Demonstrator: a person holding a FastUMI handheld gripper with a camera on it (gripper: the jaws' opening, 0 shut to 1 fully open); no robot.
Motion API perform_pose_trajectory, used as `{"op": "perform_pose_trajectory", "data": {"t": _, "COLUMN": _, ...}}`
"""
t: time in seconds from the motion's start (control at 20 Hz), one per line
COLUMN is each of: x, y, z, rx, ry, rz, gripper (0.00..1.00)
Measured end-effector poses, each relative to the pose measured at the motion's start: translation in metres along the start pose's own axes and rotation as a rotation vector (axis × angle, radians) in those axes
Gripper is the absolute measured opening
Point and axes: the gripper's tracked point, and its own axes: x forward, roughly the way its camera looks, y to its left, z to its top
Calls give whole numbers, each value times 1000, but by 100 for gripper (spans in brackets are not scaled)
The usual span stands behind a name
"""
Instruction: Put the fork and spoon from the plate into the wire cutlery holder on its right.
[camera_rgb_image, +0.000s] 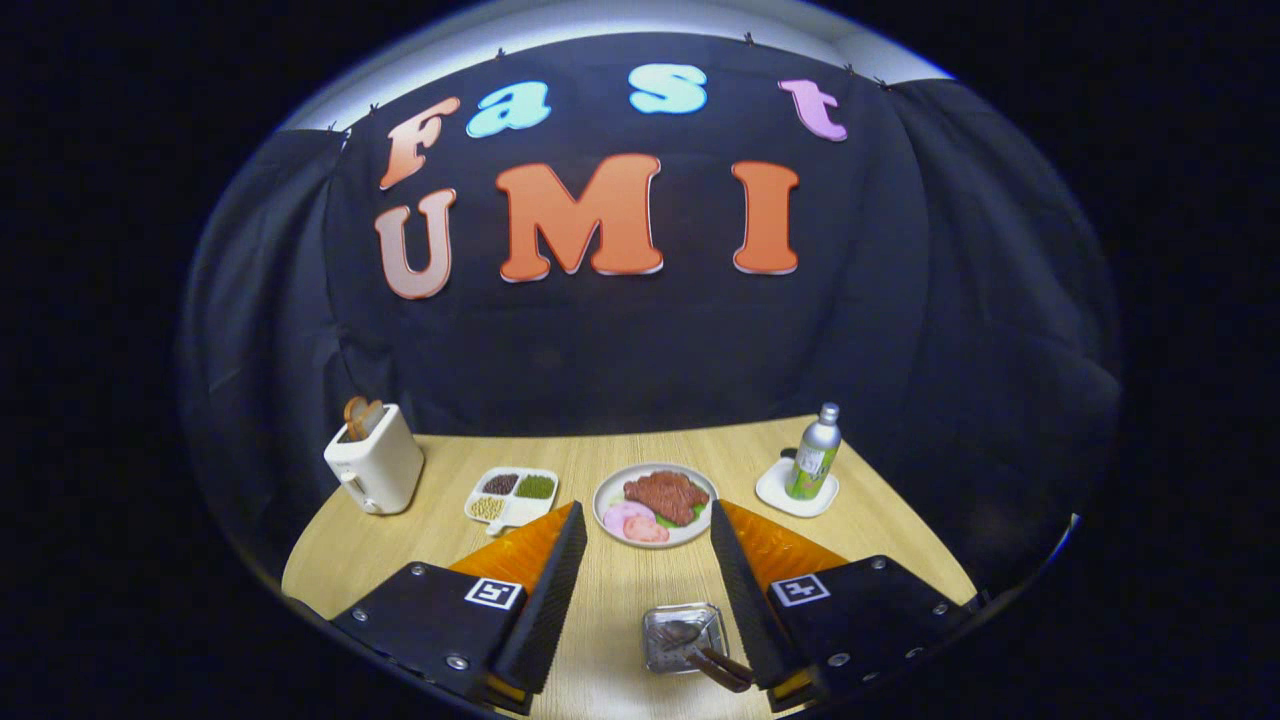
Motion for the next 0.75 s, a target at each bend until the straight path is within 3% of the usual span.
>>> {"op": "perform_pose_trajectory", "data": {"t": 0.3, "x": -28, "y": 20, "z": 76, "rx": -14, "ry": -225, "rz": 24, "gripper": 89}}
{"op": "perform_pose_trajectory", "data": {"t": 0.75, "x": -58, "y": 33, "z": 132, "rx": 16, "ry": -384, "rz": 80, "gripper": 89}}
